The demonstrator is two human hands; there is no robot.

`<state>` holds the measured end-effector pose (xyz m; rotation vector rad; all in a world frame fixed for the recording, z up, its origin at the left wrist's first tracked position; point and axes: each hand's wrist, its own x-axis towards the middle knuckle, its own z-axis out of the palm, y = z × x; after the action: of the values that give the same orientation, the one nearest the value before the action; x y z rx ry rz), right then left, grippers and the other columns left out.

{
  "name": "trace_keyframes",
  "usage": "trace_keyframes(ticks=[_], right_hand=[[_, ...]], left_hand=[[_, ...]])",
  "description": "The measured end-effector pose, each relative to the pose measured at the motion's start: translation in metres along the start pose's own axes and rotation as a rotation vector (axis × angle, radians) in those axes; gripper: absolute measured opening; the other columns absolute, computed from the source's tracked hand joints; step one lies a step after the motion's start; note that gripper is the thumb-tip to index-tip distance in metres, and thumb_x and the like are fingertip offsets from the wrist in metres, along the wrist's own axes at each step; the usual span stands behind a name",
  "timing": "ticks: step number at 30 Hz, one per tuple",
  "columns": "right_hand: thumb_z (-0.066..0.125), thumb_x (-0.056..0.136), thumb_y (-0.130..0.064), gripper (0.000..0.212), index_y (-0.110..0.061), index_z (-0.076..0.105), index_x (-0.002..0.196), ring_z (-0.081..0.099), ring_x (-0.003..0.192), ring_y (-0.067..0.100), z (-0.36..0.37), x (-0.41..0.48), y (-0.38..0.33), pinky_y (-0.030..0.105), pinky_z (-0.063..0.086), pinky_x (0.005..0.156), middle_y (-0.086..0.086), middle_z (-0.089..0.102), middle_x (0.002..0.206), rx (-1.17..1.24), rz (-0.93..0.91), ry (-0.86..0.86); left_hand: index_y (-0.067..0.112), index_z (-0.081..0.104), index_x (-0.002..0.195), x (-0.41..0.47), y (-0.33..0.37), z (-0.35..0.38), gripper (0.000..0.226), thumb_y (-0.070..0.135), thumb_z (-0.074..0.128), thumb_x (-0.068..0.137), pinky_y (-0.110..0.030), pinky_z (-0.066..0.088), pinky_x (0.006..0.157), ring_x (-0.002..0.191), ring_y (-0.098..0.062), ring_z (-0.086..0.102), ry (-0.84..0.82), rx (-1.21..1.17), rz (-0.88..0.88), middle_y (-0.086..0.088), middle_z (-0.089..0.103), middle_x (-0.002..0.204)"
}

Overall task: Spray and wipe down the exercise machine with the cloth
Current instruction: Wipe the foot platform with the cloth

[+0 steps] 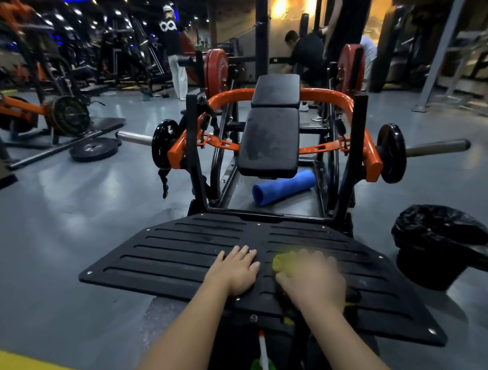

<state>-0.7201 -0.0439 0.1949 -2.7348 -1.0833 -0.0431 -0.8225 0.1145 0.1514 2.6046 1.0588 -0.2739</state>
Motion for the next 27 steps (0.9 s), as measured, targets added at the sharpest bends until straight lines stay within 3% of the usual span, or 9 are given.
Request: trace_keyframes(ticks=[12,20,27], right_hand=[[0.052,0.084,-0.065,0.050,-0.027,0.058,0.116,0.052,0.114,0.027,0.041,0.087,-0.016,0.037,0.049,0.080,0.000,0.059,0.118,0.054,-0.034,0.059],[0.054,0.083,-0.063,0.049,-0.030,0.058,0.120,0.049,0.118,0.029,0.028,0.069,-0.004,0.038,0.048,0.087,0.000,0.057,0.123,0.128,-0.070,-0.028],[0.052,0.079,-0.067,0.050,-0.030,0.060,0.113,0.052,0.118,0.027,0.001,0.033,0.014,0.038,0.046,0.088,-0.001,0.062,0.118,0.105,-0.027,-0.076]], left_hand=[[0.034,0.026,0.161,0.009,-0.005,0.005,0.054,0.049,0.024,0.109,-0.042,0.001,0.128,0.158,-0.009,0.003,0.101,-0.081,0.012,0.012,0.012,0.171],[0.033,0.029,0.161,0.005,-0.002,-0.001,0.053,0.048,0.026,0.109,-0.044,0.004,0.128,0.158,-0.012,0.007,0.101,-0.075,0.012,0.010,0.016,0.171],[0.030,0.021,0.164,0.000,0.000,-0.002,0.056,0.047,0.020,0.110,-0.045,0.002,0.128,0.159,-0.014,0.003,0.054,-0.050,0.003,0.007,0.009,0.172]])
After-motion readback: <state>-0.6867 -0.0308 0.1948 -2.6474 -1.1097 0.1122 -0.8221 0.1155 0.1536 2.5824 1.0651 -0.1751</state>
